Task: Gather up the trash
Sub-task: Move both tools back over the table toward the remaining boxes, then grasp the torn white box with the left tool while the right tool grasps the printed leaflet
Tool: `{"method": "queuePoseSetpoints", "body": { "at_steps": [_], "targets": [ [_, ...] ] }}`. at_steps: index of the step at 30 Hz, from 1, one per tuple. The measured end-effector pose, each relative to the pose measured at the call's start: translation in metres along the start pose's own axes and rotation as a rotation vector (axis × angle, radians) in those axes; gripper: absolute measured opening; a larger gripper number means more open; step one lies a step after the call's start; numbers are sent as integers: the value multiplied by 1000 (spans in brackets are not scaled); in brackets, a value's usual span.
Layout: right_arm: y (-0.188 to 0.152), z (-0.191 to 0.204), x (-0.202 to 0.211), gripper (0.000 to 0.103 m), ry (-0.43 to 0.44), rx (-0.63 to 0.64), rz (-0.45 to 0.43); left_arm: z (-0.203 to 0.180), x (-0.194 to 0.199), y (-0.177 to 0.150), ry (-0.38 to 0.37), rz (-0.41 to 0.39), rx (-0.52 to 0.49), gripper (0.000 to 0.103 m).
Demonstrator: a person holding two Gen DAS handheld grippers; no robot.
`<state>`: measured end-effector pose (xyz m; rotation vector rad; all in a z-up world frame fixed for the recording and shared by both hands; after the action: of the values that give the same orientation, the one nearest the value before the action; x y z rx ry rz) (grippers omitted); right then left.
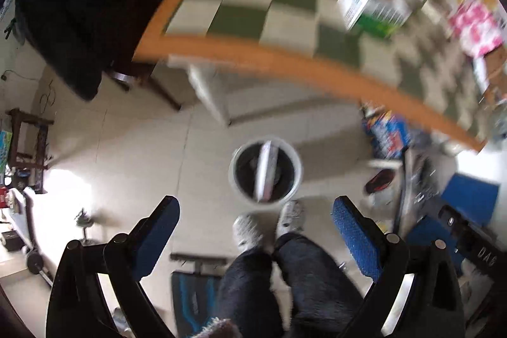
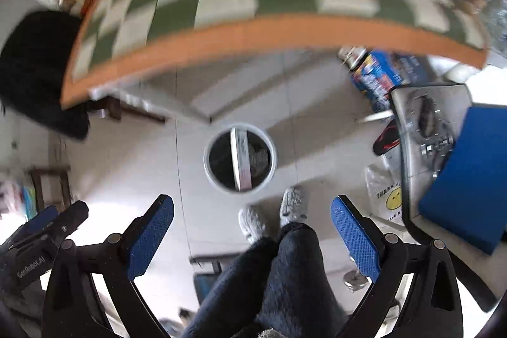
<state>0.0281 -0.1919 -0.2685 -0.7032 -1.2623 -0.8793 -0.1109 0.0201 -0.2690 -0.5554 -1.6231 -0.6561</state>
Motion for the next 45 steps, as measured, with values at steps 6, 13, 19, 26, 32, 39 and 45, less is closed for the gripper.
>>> {"method": "queuePoseSetpoints", "body": {
  "at_steps": [6, 13, 19, 26, 32, 39, 45],
  "targets": [
    [69, -56, 65, 101, -17, -114, -89, -51, 23, 85, -116, -22, 1, 99],
    [183, -103, 70, 101, -1, -80, -62, -124, -11, 191, -83, 28, -10, 99],
    [311, -133, 39, 101, -73, 51, 10, -168, -77, 247, 13, 169, -40, 103],
    [425, -156, 14, 101, -167, 153, 63, -175, -120, 268, 51, 250, 42, 90],
    [498, -176, -10, 101, -273, 201, 96, -195, -114, 280, 44, 194, 19, 22],
    [565, -182, -61, 101, -365, 370, 171, -217, -109, 293, -20, 207, -4, 21],
    [575, -178, -67, 84, -331, 394, 172, -209, -94, 295, -50, 191, 28, 22]
  ]
}}
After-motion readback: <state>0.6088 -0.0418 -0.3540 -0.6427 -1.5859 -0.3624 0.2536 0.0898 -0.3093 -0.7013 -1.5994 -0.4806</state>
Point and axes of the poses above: each gripper's, at about its wrist camera, not at the fingertips, and x roughly against the way its jaws point, z to its left, y to its top, the point moved 1 cm from there along -x, roughly the way its jaws point, and after that the axes turned 4 degrees about z, right-handed, at the moved point
